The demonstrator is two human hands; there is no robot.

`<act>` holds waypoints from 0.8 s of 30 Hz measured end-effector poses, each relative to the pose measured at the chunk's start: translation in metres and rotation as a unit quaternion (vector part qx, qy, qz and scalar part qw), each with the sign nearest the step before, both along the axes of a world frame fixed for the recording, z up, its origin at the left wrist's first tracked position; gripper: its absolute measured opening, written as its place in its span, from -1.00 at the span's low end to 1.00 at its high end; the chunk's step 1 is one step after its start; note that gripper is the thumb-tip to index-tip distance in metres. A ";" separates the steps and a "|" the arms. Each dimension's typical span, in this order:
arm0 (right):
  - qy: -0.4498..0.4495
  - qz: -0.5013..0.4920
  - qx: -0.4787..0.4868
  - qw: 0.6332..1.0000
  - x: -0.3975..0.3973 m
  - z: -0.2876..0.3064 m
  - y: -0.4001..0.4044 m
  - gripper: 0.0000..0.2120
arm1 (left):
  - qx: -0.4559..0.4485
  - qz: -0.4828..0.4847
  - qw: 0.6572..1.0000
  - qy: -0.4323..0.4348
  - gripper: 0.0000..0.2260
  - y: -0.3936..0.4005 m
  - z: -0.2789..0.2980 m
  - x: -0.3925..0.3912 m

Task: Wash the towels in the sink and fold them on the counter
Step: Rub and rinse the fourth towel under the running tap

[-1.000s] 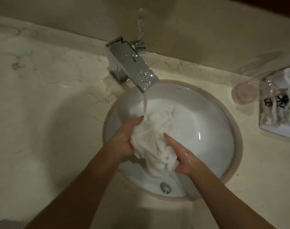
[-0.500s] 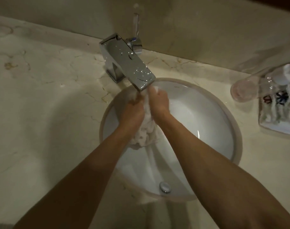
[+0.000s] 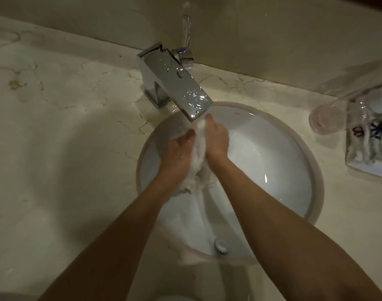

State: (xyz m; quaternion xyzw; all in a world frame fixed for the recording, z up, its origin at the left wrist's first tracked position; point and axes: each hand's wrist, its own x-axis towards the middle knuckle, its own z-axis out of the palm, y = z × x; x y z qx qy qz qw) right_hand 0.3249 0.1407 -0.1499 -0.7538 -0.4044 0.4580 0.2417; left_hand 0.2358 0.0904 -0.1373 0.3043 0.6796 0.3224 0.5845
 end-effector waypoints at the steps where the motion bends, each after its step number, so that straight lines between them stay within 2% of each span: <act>1: 0.013 -0.014 -0.001 1.000 0.009 -0.001 0.005 -0.57 | 0.027 -0.008 0.999 0.016 -0.73 -0.008 0.000 0.005; 3: 0.084 -0.005 -0.023 0.996 0.021 0.000 0.000 -0.63 | 0.041 -0.004 0.998 0.041 -0.72 -0.022 -0.009 0.005; 4: 0.151 -0.034 -0.052 0.987 0.029 -0.002 -0.008 -0.69 | 0.035 0.003 0.997 0.075 -0.70 -0.028 -0.016 0.001; 5: 0.254 -0.083 -0.089 0.959 0.038 -0.003 -0.018 -0.74 | 0.024 0.016 0.995 0.099 -0.70 -0.034 -0.022 -0.004; 6: 0.348 -0.124 -0.131 0.920 0.048 -0.001 -0.032 -0.67 | 0.021 0.058 0.995 0.078 -0.75 -0.039 -0.023 -0.008; 8: 0.498 -0.176 -0.182 0.829 0.071 -0.005 -0.062 -0.40 | -0.014 0.190 0.977 -0.092 -0.84 -0.038 -0.025 -0.014; 10: 0.563 -0.197 -0.214 0.774 0.075 -0.003 -0.083 -0.42 | -0.080 0.278 0.908 -0.304 -0.79 -0.034 -0.024 -0.021; 11: 0.552 -0.196 -0.227 0.778 0.073 -0.002 -0.090 -0.48 | -0.121 0.277 0.878 -0.370 -0.80 -0.033 -0.020 -0.024; 12: 0.520 -0.196 -0.225 0.800 0.068 -0.002 -0.094 -0.55 | -0.148 0.238 0.861 -0.424 -0.77 -0.031 -0.014 -0.024; 13: 0.486 -0.188 -0.213 0.826 0.066 -0.003 -0.095 -0.62 | -0.150 0.180 0.851 -0.470 -0.76 -0.029 -0.004 -0.021; 14: 0.424 -0.173 -0.192 0.868 0.062 0.001 -0.093 -0.66 | -0.152 0.137 0.840 -0.502 -0.68 -0.030 0.001 -0.017; 16: 0.314 -0.086 -0.145 0.934 0.056 0.016 -0.084 -0.68 | -0.209 0.117 0.862 -0.448 -0.52 -0.022 0.002 -0.011; 18: 0.211 0.021 -0.090 0.973 0.051 0.037 -0.075 -0.64 | -0.214 0.134 0.897 -0.363 -0.45 -0.012 -0.001 -0.010; 20: 0.178 0.111 -0.052 0.976 0.039 0.058 -0.068 -0.62 | -0.115 0.170 0.967 -0.151 -0.49 0.008 -0.006 -0.008; 21: 0.165 0.145 -0.044 0.975 0.032 0.061 -0.062 -0.60 | -0.075 0.173 0.978 -0.089 -0.51 0.014 -0.004 -0.006; 23: 0.100 0.143 -0.037 0.984 0.018 0.050 -0.043 -0.55 | -0.066 0.132 0.985 -0.084 -0.60 0.024 0.001 0.005; 24: 0.069 0.086 -0.042 0.993 0.012 0.039 -0.030 -0.52 | -0.060 0.092 0.992 -0.058 -0.68 0.025 0.002 0.009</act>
